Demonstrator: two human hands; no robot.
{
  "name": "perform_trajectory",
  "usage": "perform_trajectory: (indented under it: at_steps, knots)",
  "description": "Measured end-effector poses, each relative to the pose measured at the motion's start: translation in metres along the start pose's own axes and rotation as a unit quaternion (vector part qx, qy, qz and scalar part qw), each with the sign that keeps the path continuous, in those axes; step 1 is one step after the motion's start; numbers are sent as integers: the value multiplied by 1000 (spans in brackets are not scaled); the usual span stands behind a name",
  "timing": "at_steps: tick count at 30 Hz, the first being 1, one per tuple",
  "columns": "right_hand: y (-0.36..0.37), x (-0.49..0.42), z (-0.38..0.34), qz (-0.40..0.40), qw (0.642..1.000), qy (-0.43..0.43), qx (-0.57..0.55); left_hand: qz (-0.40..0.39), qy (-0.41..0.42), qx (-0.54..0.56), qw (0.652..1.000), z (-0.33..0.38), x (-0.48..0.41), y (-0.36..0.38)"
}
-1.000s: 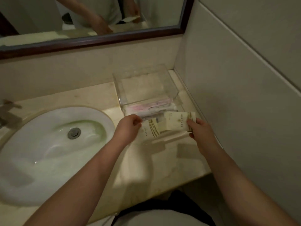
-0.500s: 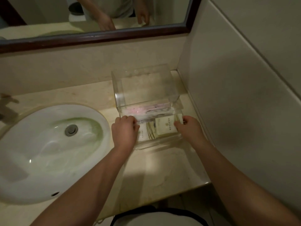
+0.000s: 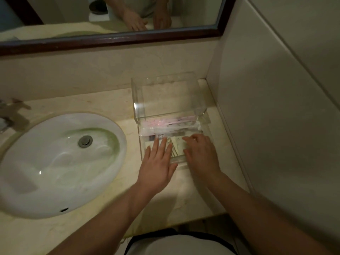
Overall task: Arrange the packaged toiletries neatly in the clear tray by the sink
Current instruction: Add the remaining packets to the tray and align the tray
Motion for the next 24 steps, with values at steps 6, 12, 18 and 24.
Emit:
perform_trajectory:
  at_steps: [6,12,18,24]
  knots:
    - [10,0,14,-26,997,57,-54,-43,22,-26,999,-2,1,12]
    - [8,-9,1,-21,998,46,-22,-25,2,4,1000,-3,6,-9]
    - [24,10,-123,-25,981,-89,-168,84,-119,62,987,-76,69,-59]
    - [76,26,-281,-110,956,-196,-191,180,-264,99,942,-220,179,-104]
Point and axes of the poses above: each hand's wrist, its own x-axis away from the middle knuckle, its own y-axis out of the palm, z = x × y, the point moved 10 cm from there along -x, towards the middle knuckle, and after that the axes turned 2 degrees about y, right-handed, at the moved point
